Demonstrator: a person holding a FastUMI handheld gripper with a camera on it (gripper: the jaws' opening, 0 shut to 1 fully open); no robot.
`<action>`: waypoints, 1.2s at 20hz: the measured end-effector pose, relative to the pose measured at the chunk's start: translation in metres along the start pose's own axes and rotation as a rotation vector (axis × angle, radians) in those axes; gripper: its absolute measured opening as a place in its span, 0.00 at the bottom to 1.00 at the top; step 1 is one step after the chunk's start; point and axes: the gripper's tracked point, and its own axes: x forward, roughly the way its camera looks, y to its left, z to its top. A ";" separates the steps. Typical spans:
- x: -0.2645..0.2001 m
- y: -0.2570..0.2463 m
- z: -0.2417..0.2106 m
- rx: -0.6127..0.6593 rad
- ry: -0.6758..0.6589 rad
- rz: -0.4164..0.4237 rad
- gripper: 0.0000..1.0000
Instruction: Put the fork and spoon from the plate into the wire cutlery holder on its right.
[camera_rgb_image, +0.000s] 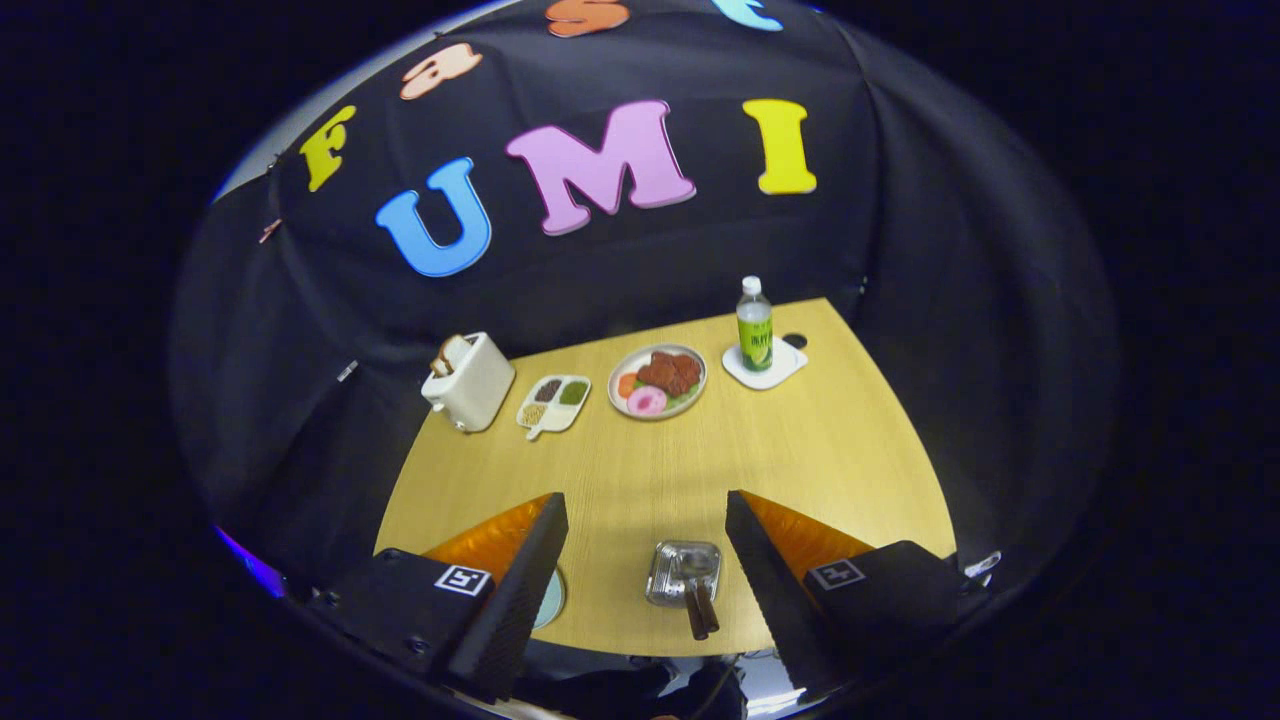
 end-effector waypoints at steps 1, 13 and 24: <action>-0.009 0.007 0.012 -0.026 -0.069 0.000 0.99; -0.104 0.065 0.099 -0.194 -0.668 -0.071 0.98; -0.110 0.099 0.076 -0.259 -0.702 -0.031 0.98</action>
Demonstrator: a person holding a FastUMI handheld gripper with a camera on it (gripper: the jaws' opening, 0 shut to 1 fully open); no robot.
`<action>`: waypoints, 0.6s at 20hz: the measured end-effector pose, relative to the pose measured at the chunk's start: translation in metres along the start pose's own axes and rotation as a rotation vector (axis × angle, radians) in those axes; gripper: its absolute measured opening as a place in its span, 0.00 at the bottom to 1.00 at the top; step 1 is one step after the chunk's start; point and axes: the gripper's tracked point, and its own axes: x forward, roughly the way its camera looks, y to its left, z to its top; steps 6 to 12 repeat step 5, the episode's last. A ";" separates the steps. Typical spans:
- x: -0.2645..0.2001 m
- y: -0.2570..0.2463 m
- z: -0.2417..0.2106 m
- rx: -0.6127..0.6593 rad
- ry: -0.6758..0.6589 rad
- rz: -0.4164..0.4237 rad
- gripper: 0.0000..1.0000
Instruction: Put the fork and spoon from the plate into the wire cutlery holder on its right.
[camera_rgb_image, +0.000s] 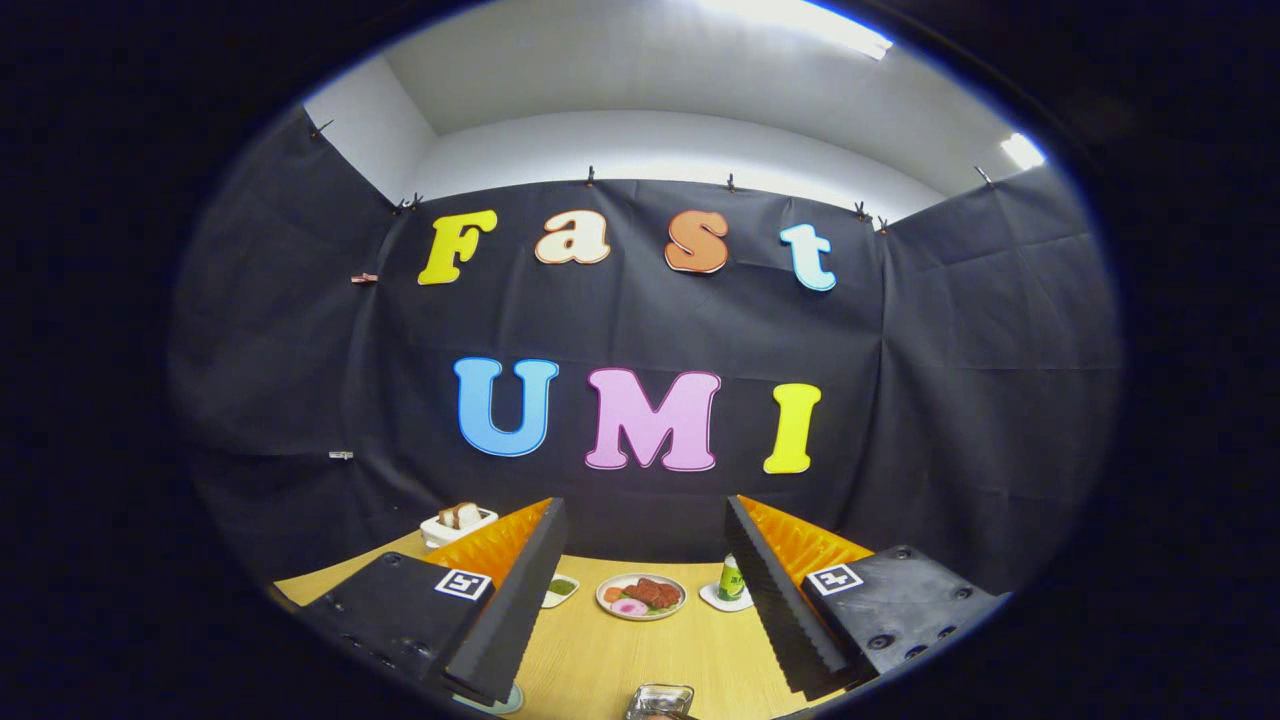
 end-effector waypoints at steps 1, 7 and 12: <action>-0.001 0.005 -0.001 0.012 0.005 0.016 0.98; -0.002 0.015 -0.008 -0.005 0.027 0.050 0.98; -0.002 0.015 -0.008 -0.005 0.027 0.050 0.98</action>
